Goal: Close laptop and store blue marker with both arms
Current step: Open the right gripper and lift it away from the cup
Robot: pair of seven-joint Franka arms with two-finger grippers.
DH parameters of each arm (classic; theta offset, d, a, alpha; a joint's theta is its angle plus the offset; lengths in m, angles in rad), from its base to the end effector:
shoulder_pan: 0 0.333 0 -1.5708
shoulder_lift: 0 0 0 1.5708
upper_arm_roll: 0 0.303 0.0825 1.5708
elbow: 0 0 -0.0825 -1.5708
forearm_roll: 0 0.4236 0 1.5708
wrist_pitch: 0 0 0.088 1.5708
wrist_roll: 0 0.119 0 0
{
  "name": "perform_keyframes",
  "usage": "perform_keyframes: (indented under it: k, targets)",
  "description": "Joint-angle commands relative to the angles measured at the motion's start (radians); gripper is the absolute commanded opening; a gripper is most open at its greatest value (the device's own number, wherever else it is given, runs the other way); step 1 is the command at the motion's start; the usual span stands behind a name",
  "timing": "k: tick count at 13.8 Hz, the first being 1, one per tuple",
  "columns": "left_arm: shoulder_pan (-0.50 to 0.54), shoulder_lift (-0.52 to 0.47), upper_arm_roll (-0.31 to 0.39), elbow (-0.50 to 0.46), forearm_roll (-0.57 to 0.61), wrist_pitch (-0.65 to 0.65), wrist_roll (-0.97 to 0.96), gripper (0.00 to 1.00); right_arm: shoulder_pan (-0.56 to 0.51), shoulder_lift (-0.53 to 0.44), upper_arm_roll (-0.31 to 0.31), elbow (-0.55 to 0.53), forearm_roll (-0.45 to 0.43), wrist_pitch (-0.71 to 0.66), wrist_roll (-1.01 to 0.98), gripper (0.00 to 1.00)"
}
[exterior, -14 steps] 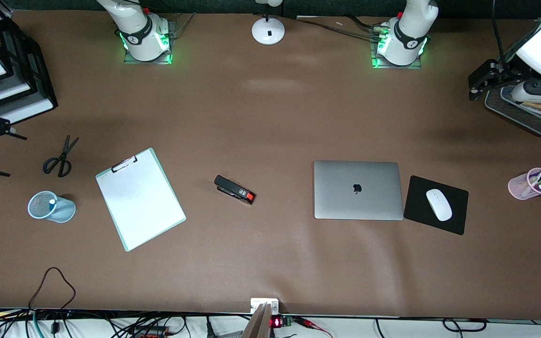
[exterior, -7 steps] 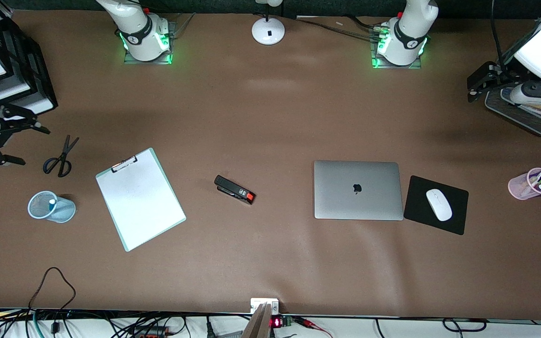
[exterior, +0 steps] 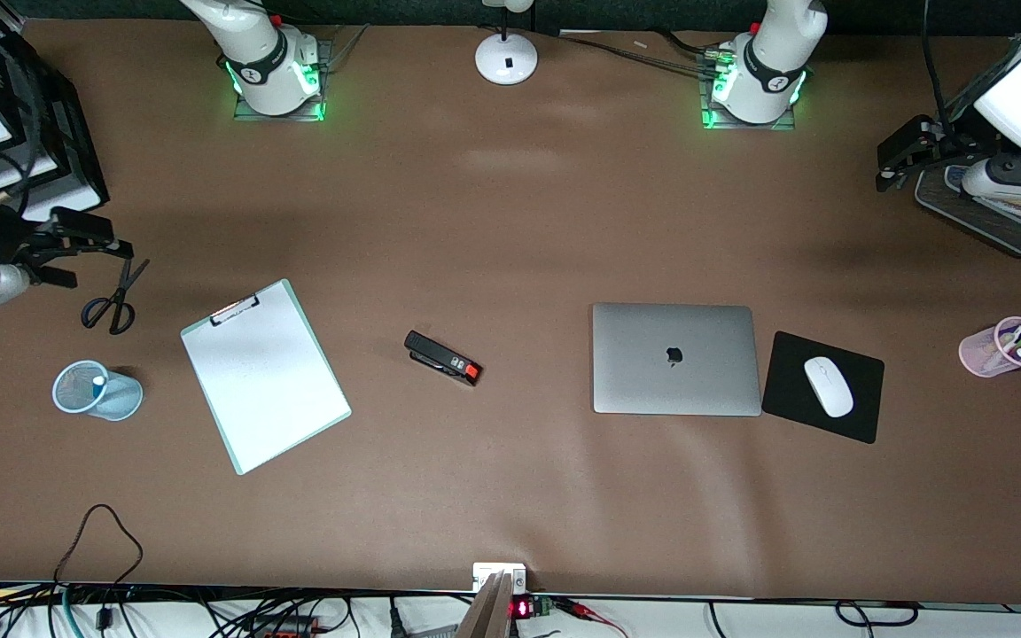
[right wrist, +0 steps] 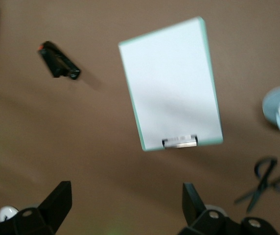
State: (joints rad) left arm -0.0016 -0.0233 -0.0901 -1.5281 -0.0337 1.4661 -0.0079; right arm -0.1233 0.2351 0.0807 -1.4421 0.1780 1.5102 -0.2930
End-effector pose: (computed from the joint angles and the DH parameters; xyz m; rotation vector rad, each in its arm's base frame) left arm 0.5731 -0.0576 0.6258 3.1085 -0.1347 -0.0627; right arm 0.6480 -0.0105 0.5163 -2.8915 -0.3570 0.1911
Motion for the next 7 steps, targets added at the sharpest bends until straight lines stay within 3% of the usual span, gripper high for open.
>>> perform_keyframes:
  k: [1, 4, 7]
  targets:
    - [0.009, -0.020, 0.003, -0.023, -0.031, 0.003, 0.023, 1.00, 0.056, -0.057, -0.004, -0.031, -0.087, -0.022, 0.162, 1.00]
    - [0.009, -0.021, 0.000, -0.030, -0.012, 0.008, 0.023, 1.00, 0.086, -0.071, -0.024, -0.021, -0.092, -0.051, 0.230, 1.00]
    - [0.011, -0.021, 0.001, -0.032, -0.011, 0.010, 0.023, 1.00, 0.213, -0.092, -0.146, -0.017, -0.091, -0.070, 0.296, 1.00]
